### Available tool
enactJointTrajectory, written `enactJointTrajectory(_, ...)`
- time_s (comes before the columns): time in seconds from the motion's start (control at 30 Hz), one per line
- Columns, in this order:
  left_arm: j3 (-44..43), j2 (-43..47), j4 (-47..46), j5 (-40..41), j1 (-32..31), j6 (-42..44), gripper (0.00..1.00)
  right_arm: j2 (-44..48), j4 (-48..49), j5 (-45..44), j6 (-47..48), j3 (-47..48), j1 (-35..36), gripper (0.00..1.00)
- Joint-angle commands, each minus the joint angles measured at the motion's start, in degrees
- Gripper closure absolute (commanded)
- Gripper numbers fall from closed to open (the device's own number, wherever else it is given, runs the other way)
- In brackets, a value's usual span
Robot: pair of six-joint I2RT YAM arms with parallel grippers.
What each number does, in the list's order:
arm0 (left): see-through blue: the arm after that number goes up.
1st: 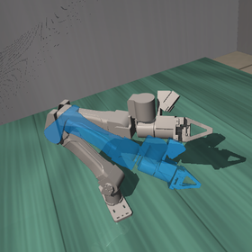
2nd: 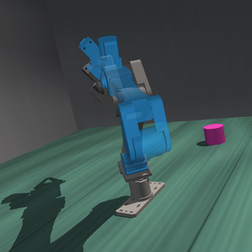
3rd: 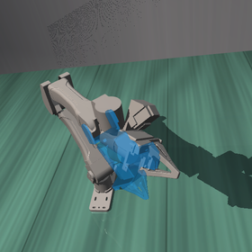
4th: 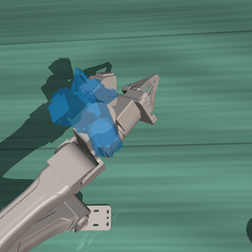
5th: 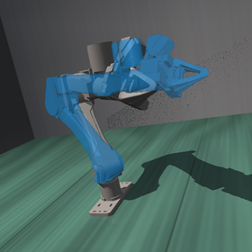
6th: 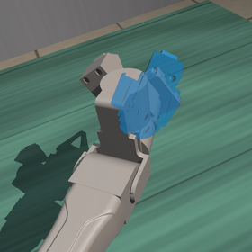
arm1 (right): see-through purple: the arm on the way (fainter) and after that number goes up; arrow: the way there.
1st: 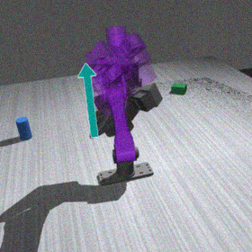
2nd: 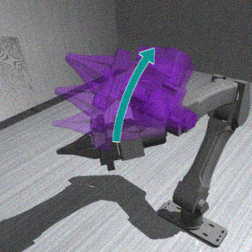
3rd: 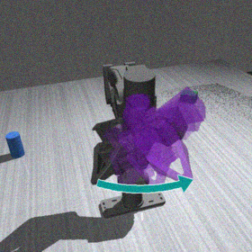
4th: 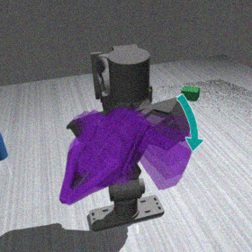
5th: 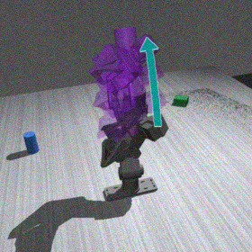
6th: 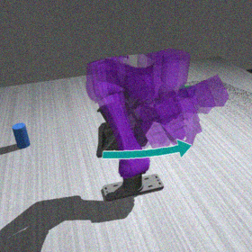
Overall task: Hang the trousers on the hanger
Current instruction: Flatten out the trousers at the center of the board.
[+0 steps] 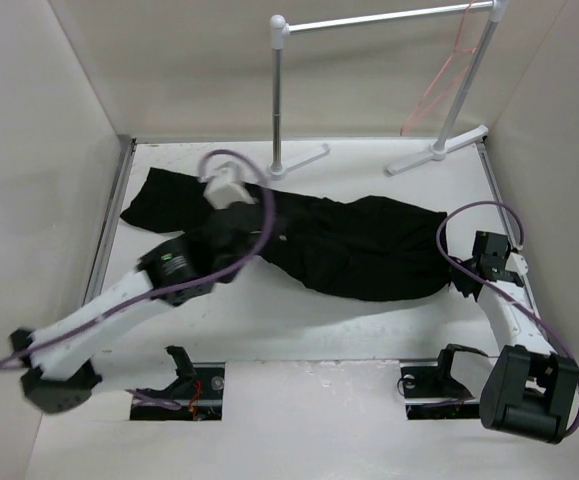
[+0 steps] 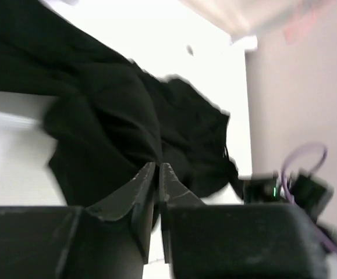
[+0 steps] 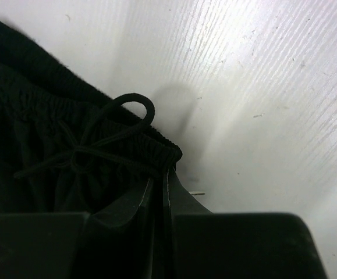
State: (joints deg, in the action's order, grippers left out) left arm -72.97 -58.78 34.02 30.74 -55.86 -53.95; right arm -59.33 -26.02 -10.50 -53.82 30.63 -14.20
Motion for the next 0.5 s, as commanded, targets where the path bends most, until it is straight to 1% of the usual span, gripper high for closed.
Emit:
enactJointTrajectory(0.0,-4.4,-19.0,3.7,9.0,-9.6,2.0,0.89,-0.8,4.6,-0.2,-0.9,-0.3,-0.2,0.99)
enactJointTrajectory(0.03,-5.3,-22.7,2.2,7.2,-10.9,1.9,0.81,-0.8,4.6,-0.2,-0.8,-0.3,-0.2,0.99)
enactJointTrajectory(0.1,-4.9,-26.6,-3.3,2.0,-11.2,2.4,0.59,-0.6,4.3,-0.5,-0.7,0.0,-0.1,0.99)
enactJointTrajectory(0.17,-3.6,-27.0,-8.0,-3.9,-9.8,3.8,0.41,-0.5,4.0,-0.5,-0.7,0.4,-0.1,0.99)
enactJointTrajectory(0.23,-2.0,-24.1,-9.5,-4.3,-8.4,5.2,0.28,-0.1,3.3,-0.7,-0.7,0.8,0.2,0.99)
enactJointTrajectory(0.27,-0.6,-21.6,-9.5,-3.2,-7.9,5.5,0.26,0.2,3.0,-0.9,-0.7,1.1,0.3,0.99)
enactJointTrajectory(0.3,1.4,-18.4,-9.2,-1.5,-7.0,5.9,0.26,0.4,2.8,-0.9,-0.5,1.4,0.6,0.99)
enactJointTrajectory(0.37,7.3,-11.0,-7.9,2.2,-4.8,5.3,0.28,0.4,2.7,-0.9,-0.3,2.0,1.2,0.99)
enactJointTrajectory(0.43,13.4,-4.3,-6.5,3.7,-1.9,3.2,0.33,0.1,2.7,-0.9,-0.1,2.5,2.5,0.99)
enactJointTrajectory(0.47,16.4,-1.4,-5.5,3.5,0.0,1.0,0.37,0.0,2.7,-1.0,-0.1,2.5,3.2,0.99)
